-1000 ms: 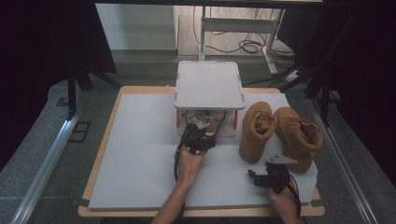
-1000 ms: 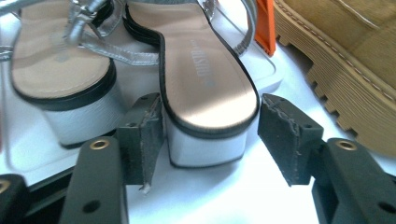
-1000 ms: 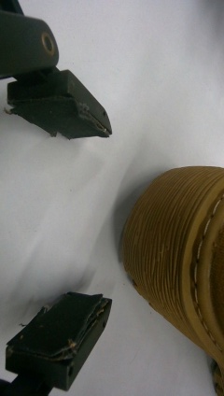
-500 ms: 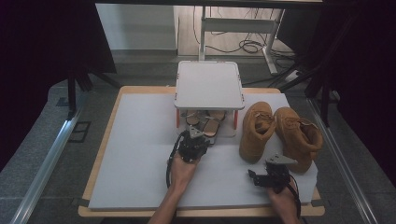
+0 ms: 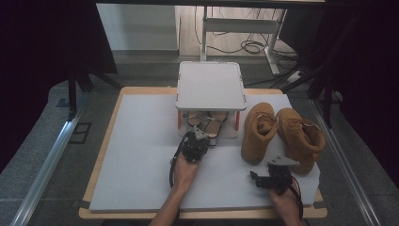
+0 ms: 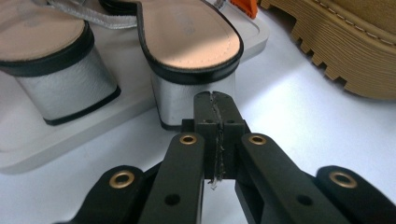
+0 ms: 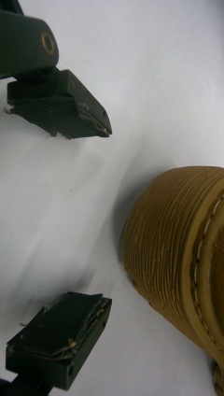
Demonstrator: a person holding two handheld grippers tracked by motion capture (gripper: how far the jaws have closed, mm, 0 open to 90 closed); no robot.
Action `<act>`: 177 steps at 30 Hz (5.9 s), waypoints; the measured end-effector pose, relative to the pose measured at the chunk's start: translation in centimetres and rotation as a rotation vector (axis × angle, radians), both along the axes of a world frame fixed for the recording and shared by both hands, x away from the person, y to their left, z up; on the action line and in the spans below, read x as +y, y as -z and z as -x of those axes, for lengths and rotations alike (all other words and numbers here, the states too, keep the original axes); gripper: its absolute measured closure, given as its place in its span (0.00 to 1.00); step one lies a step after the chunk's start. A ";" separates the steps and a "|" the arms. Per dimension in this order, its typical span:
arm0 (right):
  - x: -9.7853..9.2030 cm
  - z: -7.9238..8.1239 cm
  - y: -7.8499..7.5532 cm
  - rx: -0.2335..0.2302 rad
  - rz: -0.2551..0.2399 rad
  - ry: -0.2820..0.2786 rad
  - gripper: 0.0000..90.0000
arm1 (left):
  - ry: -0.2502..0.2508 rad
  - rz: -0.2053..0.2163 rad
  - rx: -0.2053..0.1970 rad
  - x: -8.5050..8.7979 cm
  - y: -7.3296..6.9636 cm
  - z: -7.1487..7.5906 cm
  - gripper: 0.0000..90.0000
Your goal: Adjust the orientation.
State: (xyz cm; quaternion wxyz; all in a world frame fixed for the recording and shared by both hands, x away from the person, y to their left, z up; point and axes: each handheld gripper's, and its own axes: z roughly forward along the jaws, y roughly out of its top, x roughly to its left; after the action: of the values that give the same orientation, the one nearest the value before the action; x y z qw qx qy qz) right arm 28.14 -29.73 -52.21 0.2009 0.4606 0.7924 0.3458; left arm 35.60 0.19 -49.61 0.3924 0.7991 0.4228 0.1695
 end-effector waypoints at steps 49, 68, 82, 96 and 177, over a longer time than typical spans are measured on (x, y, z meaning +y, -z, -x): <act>0.0 0.0 0.0 -0.002 -0.001 -0.002 0.16 | -0.025 0.010 -0.024 -3.3 0.3 -4.7 1.00; 0.0 0.0 0.0 -0.002 -0.001 -0.002 0.16 | -0.021 0.012 -0.023 -3.4 0.1 -4.5 0.99; 0.0 0.0 0.0 -0.002 -0.001 -0.002 0.16 | 0.016 0.002 -0.016 -3.2 -0.5 -3.2 0.86; 0.0 0.0 0.0 -0.001 0.000 -0.002 0.16 | 0.050 -0.017 -0.017 -1.8 -2.1 -1.4 0.58; -0.2 0.1 -0.5 0.015 0.002 0.021 0.32 | 0.053 -0.090 0.070 11.6 2.8 8.1 0.15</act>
State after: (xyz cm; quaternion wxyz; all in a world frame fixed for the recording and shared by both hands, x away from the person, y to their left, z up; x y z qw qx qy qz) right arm 28.06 -29.97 -51.73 0.1989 0.4715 0.7893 0.3394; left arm 27.45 11.75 -52.39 0.3452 0.8324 0.4068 0.1498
